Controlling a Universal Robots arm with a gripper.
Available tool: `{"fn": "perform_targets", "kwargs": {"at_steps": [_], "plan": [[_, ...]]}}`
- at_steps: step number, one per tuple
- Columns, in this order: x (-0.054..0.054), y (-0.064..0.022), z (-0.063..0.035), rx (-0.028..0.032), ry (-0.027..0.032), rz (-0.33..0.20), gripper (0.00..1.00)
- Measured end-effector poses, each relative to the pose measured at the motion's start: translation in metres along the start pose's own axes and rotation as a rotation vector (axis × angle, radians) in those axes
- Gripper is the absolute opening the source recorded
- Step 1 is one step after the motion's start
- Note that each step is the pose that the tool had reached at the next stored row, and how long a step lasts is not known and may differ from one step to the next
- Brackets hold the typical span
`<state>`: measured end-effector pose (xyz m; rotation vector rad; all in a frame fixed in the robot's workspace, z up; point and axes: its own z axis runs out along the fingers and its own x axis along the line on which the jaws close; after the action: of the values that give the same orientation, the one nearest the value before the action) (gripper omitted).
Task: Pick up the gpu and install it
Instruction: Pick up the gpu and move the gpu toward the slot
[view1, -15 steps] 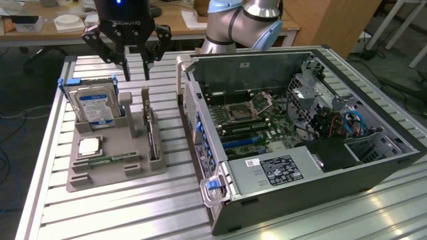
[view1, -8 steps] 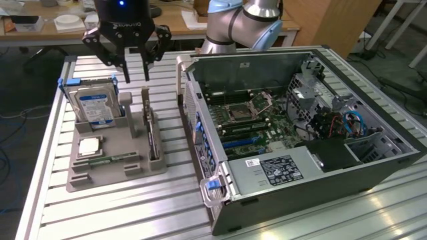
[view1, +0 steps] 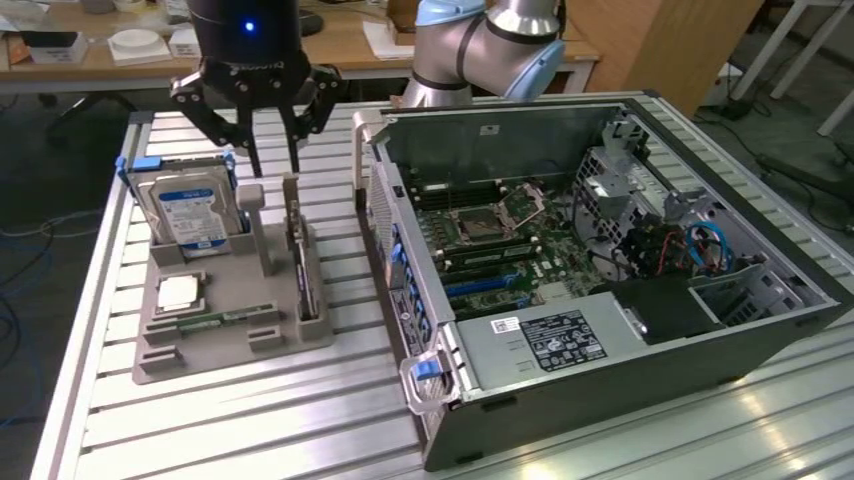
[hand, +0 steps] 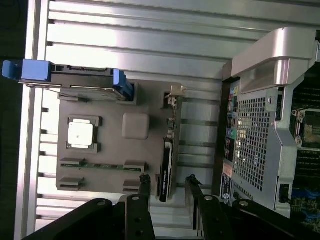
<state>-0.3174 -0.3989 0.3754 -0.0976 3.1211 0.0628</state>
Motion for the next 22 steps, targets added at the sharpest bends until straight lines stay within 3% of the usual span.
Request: {"fn": "perform_targets", "kwargs": {"at_steps": [5,11,22], "plan": [[0.000,-0.0032,0.0083,0.0007,0.0001,0.000,0.41],[0.000,-0.0037,0.0187,0.0063,0.0003,0.004,0.41],[0.001,-0.0065,0.0372,0.0075,-0.0022,0.071,0.41]]}}
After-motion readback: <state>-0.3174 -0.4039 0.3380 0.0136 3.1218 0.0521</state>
